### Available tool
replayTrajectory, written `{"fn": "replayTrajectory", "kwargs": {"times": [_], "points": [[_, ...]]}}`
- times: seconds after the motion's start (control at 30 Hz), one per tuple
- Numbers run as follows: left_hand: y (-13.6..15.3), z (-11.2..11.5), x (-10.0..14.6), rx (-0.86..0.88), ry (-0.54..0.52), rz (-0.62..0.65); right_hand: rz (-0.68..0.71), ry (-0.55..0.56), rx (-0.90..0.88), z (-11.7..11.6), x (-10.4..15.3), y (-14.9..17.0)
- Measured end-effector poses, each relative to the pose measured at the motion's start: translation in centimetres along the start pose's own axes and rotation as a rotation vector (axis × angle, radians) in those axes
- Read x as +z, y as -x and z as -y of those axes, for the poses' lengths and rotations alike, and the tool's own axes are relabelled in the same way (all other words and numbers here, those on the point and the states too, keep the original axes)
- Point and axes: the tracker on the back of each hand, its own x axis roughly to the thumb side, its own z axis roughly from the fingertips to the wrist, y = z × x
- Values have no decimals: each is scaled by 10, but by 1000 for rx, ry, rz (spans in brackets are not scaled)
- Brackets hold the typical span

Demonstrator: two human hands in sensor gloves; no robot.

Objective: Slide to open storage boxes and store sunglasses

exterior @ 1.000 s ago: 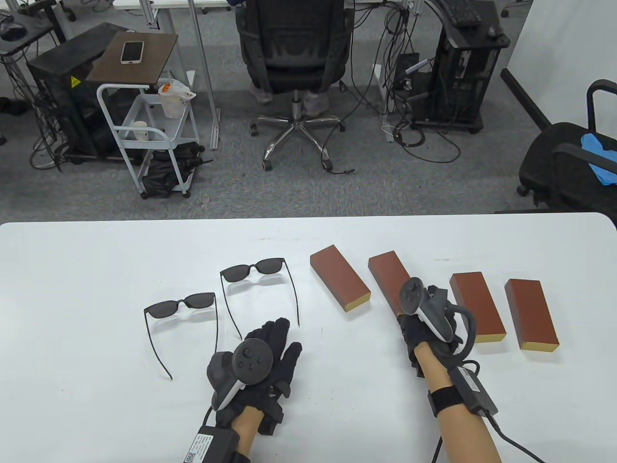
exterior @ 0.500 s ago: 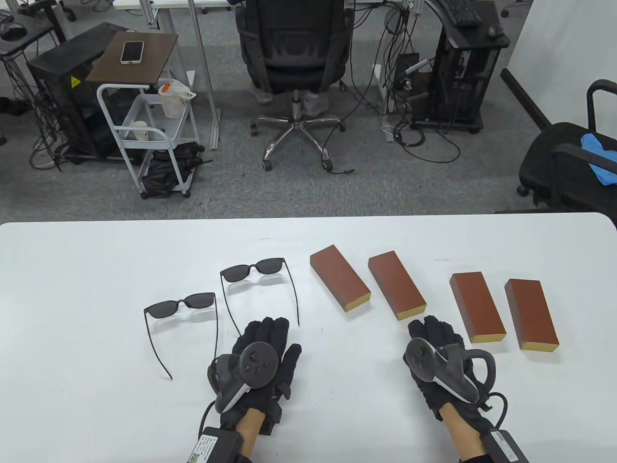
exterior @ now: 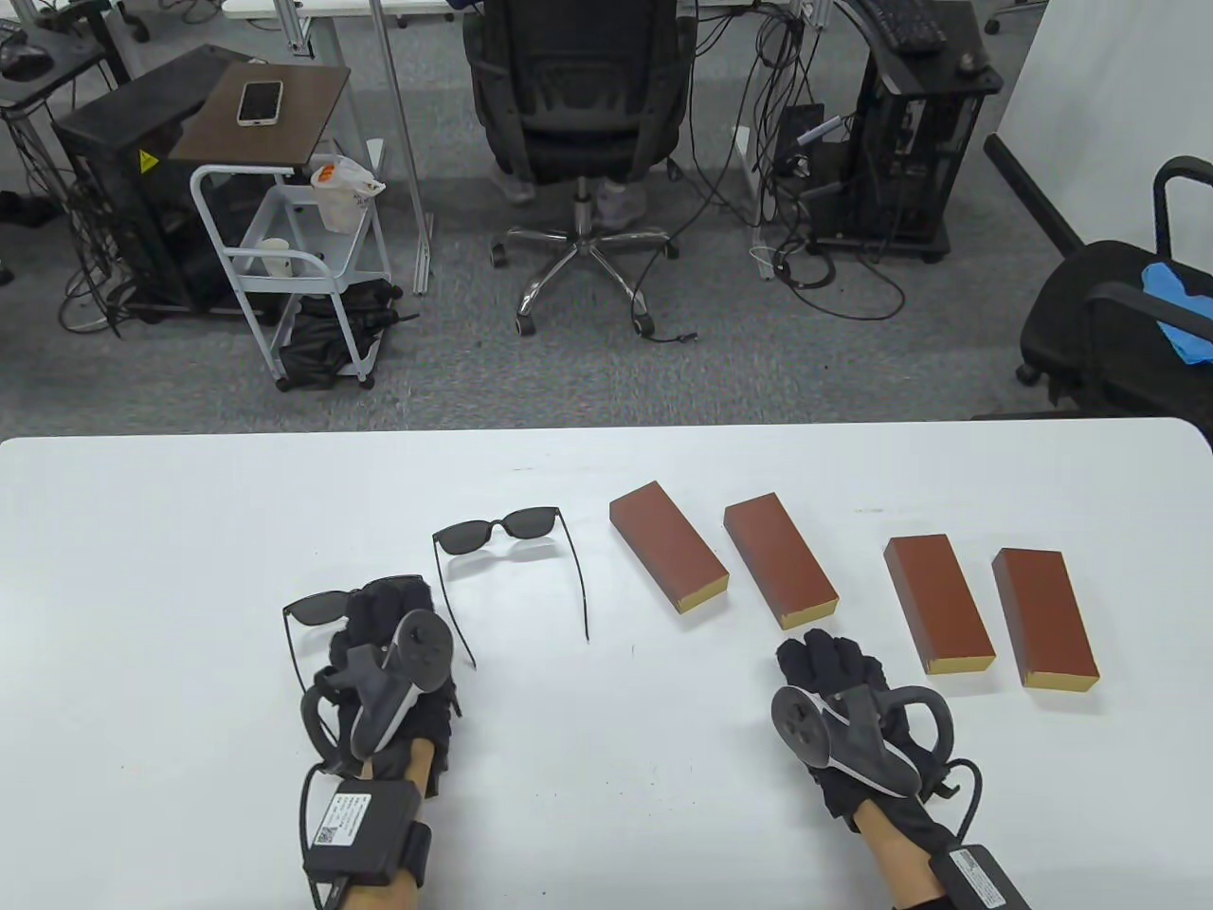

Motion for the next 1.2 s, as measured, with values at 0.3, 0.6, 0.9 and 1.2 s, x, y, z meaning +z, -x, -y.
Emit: {"fn": "replayTrajectory", "kwargs": {"times": [0.3,0.6,0.9,1.2], "points": [[44,3,-65,-105,133,-115,-70,8,-91,4,-2,10],[51,28,-100,-204,287,-165,-251,31,-280,5,0,49],[68,39,-104,-115,316,-152,-305,24,-325,1,1,62],[79,10,-91,-62,327,-120,-252,38,-382,3,0,56]]}}
